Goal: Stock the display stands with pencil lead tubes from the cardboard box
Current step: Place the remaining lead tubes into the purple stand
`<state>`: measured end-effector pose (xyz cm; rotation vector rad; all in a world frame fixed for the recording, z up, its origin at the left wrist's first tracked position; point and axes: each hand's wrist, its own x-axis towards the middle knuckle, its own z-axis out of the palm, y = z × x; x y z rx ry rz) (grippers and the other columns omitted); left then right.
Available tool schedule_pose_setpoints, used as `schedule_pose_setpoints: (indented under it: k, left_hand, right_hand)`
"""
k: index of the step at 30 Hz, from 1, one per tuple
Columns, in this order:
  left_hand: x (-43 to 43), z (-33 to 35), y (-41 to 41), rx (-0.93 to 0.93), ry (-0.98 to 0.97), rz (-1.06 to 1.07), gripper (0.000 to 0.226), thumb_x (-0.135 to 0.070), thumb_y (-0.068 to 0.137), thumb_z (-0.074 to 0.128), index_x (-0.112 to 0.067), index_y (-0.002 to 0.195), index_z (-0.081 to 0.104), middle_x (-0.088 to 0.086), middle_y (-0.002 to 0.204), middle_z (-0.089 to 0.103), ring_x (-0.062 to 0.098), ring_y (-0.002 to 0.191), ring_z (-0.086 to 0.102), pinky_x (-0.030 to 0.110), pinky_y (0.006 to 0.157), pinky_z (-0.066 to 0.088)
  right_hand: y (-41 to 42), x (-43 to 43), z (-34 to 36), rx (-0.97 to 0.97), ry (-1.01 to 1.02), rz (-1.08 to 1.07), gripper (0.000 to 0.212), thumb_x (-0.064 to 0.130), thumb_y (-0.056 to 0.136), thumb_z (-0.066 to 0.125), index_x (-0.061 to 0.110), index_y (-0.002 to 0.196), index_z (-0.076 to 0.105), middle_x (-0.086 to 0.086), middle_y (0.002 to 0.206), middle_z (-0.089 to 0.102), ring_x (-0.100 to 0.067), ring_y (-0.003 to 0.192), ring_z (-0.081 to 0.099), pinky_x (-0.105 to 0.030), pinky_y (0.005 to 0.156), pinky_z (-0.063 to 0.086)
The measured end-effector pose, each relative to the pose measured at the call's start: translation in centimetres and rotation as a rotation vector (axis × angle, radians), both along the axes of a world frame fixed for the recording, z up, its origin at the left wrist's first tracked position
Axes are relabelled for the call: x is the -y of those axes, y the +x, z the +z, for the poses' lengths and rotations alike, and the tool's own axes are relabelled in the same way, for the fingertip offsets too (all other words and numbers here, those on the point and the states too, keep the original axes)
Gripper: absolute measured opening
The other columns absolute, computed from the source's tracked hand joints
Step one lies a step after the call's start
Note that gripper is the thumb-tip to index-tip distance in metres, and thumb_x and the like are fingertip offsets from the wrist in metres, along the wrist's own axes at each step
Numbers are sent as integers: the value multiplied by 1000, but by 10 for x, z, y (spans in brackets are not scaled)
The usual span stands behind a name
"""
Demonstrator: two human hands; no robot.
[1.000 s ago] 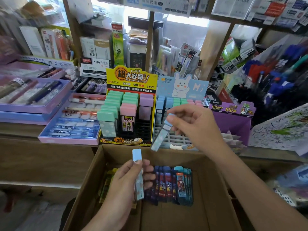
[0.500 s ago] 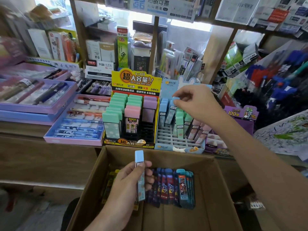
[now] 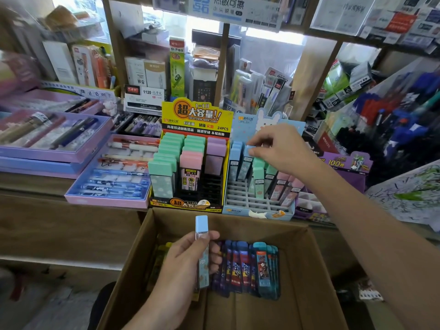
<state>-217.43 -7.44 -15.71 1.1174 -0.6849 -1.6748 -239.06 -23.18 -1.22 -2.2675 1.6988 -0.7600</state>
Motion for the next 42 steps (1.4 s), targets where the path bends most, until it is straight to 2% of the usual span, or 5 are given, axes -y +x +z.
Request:
schedule_pose_setpoints:
  k: [5, 10, 27, 34, 42]
  left_hand:
    - [0, 1, -2, 18, 1, 4, 27, -22, 101, 58, -11, 95, 82, 10, 77, 69, 21, 66, 66, 28, 57, 54]
    - [0, 4, -2, 22, 6, 9, 29, -19, 102, 57, -10, 91, 82, 11, 73, 68, 20, 62, 64, 28, 55, 53]
    - [0, 8, -3, -6, 36, 6, 27, -22, 94, 61, -7, 93, 83, 14, 73, 68, 22, 58, 64, 28, 51, 53]
    - [2, 11, -3, 6, 16, 32, 25, -24, 86, 66, -7, 94, 82, 21, 77, 71, 28, 62, 69, 30, 53, 57]
    - [7, 22, 5, 217, -144, 40, 18, -18, 103, 54, -5, 111, 64, 19, 95, 79, 34, 90, 78, 45, 83, 59]
  right_hand:
    - [1, -1, 0, -31, 18, 8, 16, 12, 90, 78, 10, 106, 81, 17, 80, 62, 4, 71, 56, 0, 64, 37]
    - [5, 1, -2, -46, 5, 21, 17, 9, 95, 70, 10, 112, 75, 0, 89, 66, -11, 76, 55, -25, 77, 45]
    - [8, 3, 0, -192, 13, 15, 16, 8, 95, 69, 10, 106, 81, 1, 94, 66, -13, 83, 59, -34, 83, 50]
    - [-8, -39, -1, 122, -152, -27, 12, 14, 97, 68, 16, 103, 79, 9, 90, 69, -5, 77, 56, -7, 71, 39]
    - [-23, -134, -61, 415, 74, -13, 19, 16, 94, 70, 34, 95, 75, 14, 81, 73, -7, 73, 69, -20, 64, 57]
